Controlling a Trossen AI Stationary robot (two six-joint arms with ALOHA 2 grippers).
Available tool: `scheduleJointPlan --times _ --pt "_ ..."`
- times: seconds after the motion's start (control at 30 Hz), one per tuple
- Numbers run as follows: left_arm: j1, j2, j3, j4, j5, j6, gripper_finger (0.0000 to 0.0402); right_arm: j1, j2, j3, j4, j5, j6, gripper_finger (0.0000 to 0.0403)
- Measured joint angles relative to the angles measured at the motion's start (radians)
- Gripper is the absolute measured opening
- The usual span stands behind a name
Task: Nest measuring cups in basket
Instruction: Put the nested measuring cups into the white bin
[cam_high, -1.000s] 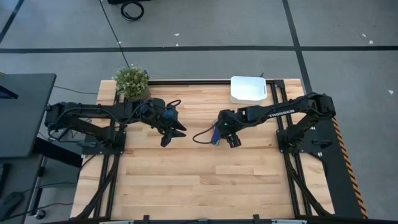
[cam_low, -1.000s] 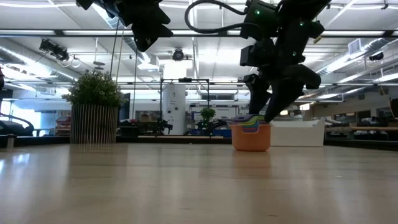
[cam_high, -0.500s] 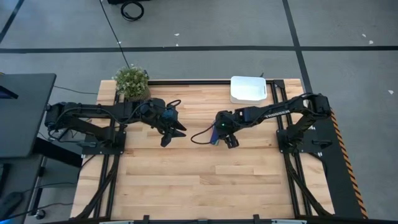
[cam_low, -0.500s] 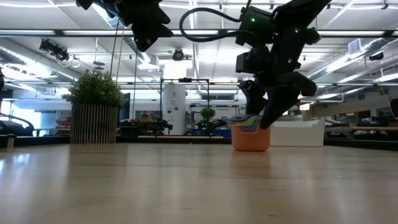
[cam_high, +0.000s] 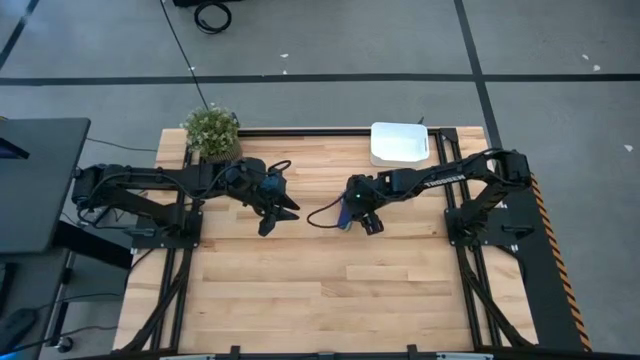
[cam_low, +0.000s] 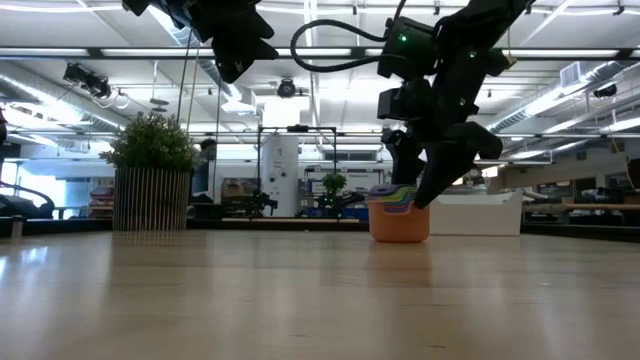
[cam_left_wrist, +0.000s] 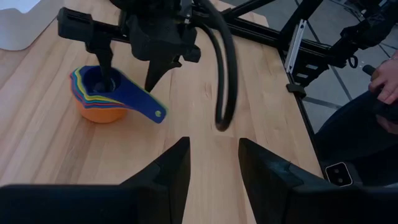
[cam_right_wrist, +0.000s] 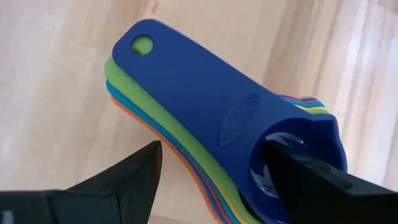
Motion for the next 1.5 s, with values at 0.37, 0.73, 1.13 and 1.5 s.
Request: scheduleJointPlan --times 0.37,0.73,1.13,1.5 --pt "0.000 0.000 0.000 0.000 0.000 0.000 0.0142 -0.010 0.002 -0.002 -0.008 0.093 -0.043 0.0292" --pt "0.000 0.000 0.000 0.000 0.000 0.000 0.0142 -0.010 0.002 -0.003 0.013 0.232 -0.105 0.0292" --pt "0.000 0.000 0.000 0.000 0.000 0.000 0.0142 -0.031 0.002 -0.003 0.036 0.226 -0.113 0.0290" --pt "0.000 0.000 0.000 0.000 0.000 0.000 0.0142 -0.058 0.002 -0.002 0.027 0.120 -0.127 0.0265"
